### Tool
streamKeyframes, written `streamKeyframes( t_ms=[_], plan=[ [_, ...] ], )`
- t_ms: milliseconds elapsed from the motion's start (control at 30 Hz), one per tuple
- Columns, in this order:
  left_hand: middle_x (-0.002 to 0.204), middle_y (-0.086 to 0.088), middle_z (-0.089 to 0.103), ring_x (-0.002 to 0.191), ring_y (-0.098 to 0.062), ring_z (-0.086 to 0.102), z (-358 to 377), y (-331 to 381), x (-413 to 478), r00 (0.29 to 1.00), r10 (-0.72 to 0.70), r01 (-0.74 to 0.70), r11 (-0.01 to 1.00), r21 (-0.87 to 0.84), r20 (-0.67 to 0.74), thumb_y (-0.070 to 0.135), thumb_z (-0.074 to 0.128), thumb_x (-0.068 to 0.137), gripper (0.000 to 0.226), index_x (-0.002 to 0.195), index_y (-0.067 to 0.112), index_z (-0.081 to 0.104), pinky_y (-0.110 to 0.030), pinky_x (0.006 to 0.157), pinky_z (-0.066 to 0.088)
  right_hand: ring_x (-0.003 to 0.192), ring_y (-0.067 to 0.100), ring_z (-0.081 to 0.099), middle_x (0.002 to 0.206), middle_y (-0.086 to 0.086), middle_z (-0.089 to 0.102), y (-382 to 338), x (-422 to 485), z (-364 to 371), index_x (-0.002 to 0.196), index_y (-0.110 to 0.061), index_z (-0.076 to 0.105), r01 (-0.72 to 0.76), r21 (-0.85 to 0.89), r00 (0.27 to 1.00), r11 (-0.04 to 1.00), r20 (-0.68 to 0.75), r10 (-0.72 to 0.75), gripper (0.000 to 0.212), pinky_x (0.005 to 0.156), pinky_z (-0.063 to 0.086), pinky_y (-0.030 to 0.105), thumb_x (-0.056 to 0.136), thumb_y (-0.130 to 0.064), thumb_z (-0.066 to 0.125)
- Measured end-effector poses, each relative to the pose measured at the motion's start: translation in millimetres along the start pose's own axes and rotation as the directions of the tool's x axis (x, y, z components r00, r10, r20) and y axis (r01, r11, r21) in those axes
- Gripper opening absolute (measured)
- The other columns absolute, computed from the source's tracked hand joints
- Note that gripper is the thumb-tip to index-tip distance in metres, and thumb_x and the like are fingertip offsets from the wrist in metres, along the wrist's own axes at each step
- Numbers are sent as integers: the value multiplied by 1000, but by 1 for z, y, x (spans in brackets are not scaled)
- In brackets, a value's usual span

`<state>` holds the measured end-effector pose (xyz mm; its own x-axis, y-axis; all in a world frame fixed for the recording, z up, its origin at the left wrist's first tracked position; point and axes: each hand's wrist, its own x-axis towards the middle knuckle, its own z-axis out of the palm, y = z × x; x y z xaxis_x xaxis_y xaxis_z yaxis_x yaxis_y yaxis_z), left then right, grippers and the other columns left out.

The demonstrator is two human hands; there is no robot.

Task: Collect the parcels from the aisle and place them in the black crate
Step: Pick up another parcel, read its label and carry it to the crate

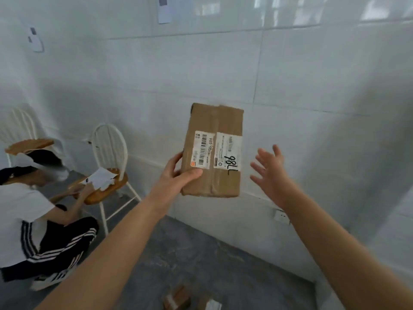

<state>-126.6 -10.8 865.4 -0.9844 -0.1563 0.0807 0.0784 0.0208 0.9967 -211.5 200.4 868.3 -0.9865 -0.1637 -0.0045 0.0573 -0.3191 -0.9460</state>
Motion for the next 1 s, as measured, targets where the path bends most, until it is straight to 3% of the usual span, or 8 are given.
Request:
streamKeyframes(
  t_ms=[67, 167, 367, 567, 667, 767, 833, 1000],
  plan=[
    [112, 5, 64, 93, -7, 67, 22, 9, 11, 993, -12, 0, 994, 105, 114, 28, 75, 77, 65, 132, 37, 42, -22, 78, 50, 129, 24, 42, 146, 3, 35, -35, 13, -39, 145, -38, 12, 60, -77, 998, 995, 15, -59, 73, 104, 35, 44, 87, -38, 56],
    [106, 8, 67, 83, 2, 68, 68, 26, 25, 951, -20, -52, 973, 224, 308, 29, 75, 70, 59, 123, 37, 51, -14, 70, 51, 99, 11, 56, 122, -8, 49, -79, 18, -100, 140, -40, 27, 115, -201, 990, 973, 103, -96, 76, 84, 46, 33, 70, -48, 56],
    [114, 10, 68, 104, -7, 64, 182, 52, 54, 871, -2, -147, 953, 265, 490, 44, 74, 53, 63, 115, 37, 61, -19, 80, 50, 81, 15, 69, 95, 1, 72, -125, -1, -228, 113, -25, 58, 103, -396, 938, 913, 344, 44, 59, 64, 56, 27, 64, -56, 70],
    [143, 9, 41, 133, -10, 38, 327, 49, 76, 901, 201, -201, 979, -40, 384, 40, 78, 67, 70, 130, 40, 46, -27, 108, 33, 95, 22, 66, 112, 10, 68, -169, -25, -348, 127, -14, 54, 202, -327, 977, 923, 125, -170, 55, 80, 56, 35, 81, -45, 50],
    [138, 10, 49, 134, -12, 39, 390, 43, 78, 878, 249, -177, 963, -205, 409, 49, 70, 70, 77, 138, 34, 39, -40, 118, 21, 101, 23, 65, 119, 10, 66, -188, -45, -396, 129, -15, 53, 243, -260, 968, 934, -1, -252, 58, 78, 56, 33, 82, -47, 50],
    [135, 4, 56, 128, -16, 49, 448, 39, 78, 795, 309, -184, 943, -279, 522, 47, 59, 85, 60, 140, 29, 40, -41, 109, 37, 93, 17, 68, 108, 5, 70, -203, -68, -435, 126, -12, 54, 289, -214, 946, 933, -87, -312, 54, 69, 55, 27, 86, -46, 45],
    [125, 4, 64, 115, -14, 61, 485, 43, 76, 763, 314, -148, 936, -320, 565, 44, 51, 91, 52, 138, 26, 42, -31, 88, 53, 92, 16, 69, 105, 2, 71, -209, -83, -454, 124, -14, 55, 312, -211, 926, 926, -152, -347, 48, 69, 55, 26, 90, -45, 42],
    [118, 0, 68, 107, -16, 66, 577, 48, 77, 693, 284, -19, 926, -377, 662, 44, 45, 93, 49, 136, 20, 46, -24, 72, 56, 96, 18, 68, 112, 5, 69, -222, -120, -504, 127, -15, 54, 324, -266, 836, 908, -368, -406, 54, 70, 55, 29, 86, -50, 44]
  ],
)
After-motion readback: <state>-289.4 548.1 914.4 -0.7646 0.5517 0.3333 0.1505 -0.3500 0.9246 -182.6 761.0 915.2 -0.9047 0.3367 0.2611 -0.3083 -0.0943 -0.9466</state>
